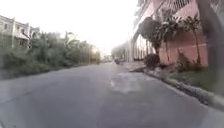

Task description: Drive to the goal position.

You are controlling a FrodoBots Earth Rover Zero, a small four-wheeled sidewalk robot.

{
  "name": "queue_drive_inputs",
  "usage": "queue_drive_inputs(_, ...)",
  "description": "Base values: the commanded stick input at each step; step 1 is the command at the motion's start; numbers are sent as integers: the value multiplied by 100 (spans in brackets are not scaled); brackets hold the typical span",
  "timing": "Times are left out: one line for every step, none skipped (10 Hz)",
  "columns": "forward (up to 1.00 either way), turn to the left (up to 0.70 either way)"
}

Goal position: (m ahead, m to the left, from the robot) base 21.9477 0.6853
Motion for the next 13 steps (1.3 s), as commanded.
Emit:
queue_drive_inputs(100, 4)
queue_drive_inputs(100, 4)
queue_drive_inputs(100, 4)
queue_drive_inputs(100, 4)
queue_drive_inputs(100, 4)
queue_drive_inputs(100, 4)
queue_drive_inputs(100, 4)
queue_drive_inputs(100, 4)
queue_drive_inputs(100, 4)
queue_drive_inputs(100, 4)
queue_drive_inputs(100, 4)
queue_drive_inputs(100, 4)
queue_drive_inputs(100, 4)
